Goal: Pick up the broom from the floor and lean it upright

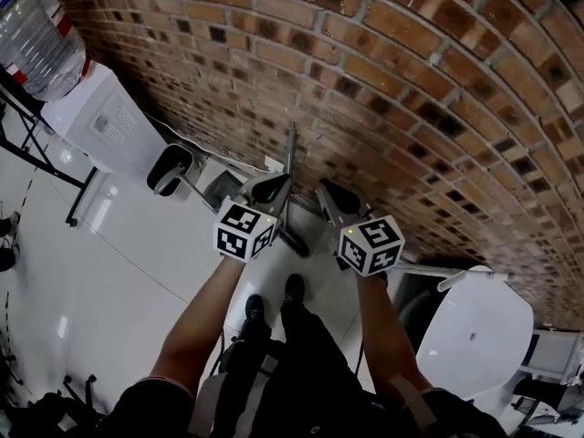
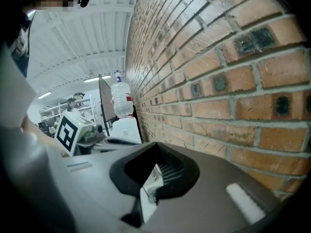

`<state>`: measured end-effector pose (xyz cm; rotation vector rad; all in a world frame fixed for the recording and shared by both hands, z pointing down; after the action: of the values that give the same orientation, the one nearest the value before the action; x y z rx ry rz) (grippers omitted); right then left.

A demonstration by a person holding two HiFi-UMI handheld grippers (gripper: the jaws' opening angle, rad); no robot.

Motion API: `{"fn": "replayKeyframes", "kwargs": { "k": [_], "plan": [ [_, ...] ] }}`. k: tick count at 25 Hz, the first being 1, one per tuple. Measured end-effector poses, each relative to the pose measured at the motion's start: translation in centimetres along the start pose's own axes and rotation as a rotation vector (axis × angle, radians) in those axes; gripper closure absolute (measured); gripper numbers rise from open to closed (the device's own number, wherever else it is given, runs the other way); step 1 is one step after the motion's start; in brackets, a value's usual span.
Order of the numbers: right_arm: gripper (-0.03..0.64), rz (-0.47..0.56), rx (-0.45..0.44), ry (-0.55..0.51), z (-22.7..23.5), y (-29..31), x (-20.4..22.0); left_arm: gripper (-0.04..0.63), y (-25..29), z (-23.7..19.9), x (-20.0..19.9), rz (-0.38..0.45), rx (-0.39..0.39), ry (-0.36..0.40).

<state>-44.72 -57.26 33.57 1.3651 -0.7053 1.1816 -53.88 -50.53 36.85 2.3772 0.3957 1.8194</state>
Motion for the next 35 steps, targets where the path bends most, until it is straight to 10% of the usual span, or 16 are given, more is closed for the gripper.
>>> {"fn": "replayKeyframes", "kwargs": {
  "k": [35],
  "plan": [
    [0.617,0.16,-0.074,-0.075,-6.9,-6.6,-4.8,0.595,-9.0,8.9,-5.6,0.09,0.074,0.083]
  ]
}}
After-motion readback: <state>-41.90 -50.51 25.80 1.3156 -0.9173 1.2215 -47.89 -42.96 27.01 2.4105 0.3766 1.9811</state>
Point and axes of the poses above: the fingertips, and each gripper's own axes: y forward along the fingers, z to its right, x out of its underside, the point moved 4 cm from there along -y, backward along the fingers, and after that the axes turned 9 degrees about x, right-handed, at the moved point
